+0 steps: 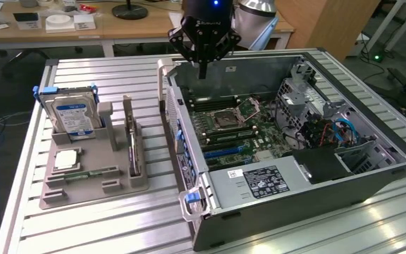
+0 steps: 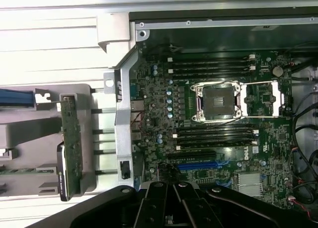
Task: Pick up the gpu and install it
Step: 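Reach for the gpu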
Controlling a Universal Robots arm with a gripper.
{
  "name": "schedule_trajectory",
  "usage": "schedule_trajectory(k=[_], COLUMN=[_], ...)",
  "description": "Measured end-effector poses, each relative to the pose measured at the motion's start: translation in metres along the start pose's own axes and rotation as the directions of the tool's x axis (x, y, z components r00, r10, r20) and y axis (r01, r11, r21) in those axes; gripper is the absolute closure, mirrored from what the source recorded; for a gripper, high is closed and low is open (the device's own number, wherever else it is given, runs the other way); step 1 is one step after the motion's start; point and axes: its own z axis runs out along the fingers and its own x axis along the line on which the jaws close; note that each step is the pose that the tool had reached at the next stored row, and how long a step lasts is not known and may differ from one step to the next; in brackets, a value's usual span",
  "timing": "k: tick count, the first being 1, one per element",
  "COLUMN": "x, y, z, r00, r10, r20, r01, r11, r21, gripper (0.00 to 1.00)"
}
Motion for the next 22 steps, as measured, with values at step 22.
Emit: schedule_trajectory(k=[22], x=[0.025], y=[-0.0020], z=[-0.0007], r00=[1.0000], r10=[0.000], r20=[-0.0001], r01=[0.000], r11=[1.0000], r21=[0.0001], gripper=[0.90])
